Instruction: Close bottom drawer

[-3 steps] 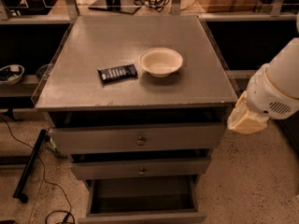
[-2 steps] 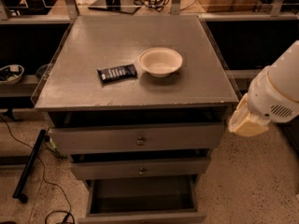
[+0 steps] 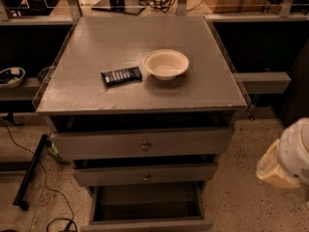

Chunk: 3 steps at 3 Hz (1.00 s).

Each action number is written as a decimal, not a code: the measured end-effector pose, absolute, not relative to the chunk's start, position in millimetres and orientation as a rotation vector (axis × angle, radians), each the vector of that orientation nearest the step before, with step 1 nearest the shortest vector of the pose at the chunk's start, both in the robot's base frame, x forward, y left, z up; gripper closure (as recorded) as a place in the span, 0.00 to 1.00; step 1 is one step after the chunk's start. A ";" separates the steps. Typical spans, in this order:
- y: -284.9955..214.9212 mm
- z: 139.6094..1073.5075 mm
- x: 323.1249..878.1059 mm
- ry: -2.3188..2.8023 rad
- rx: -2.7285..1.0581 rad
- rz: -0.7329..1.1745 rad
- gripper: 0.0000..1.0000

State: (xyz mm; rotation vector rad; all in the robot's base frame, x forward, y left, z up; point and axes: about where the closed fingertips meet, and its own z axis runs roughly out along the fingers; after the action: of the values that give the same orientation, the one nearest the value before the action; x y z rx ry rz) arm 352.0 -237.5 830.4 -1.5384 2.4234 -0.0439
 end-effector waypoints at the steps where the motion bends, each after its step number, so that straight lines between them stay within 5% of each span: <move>1: -257.1 802.9 339.7 2.472 -1.495 -0.055 1.00; 3: -274.7 764.4 333.3 2.547 -1.472 -0.007 1.00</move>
Offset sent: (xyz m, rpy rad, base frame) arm -0.0252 -0.0587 -0.1092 -0.0001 0.1514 -0.1261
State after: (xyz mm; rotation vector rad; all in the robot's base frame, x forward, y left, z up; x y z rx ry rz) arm 333.3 -274.7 764.4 -1.4717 2.5470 -0.0075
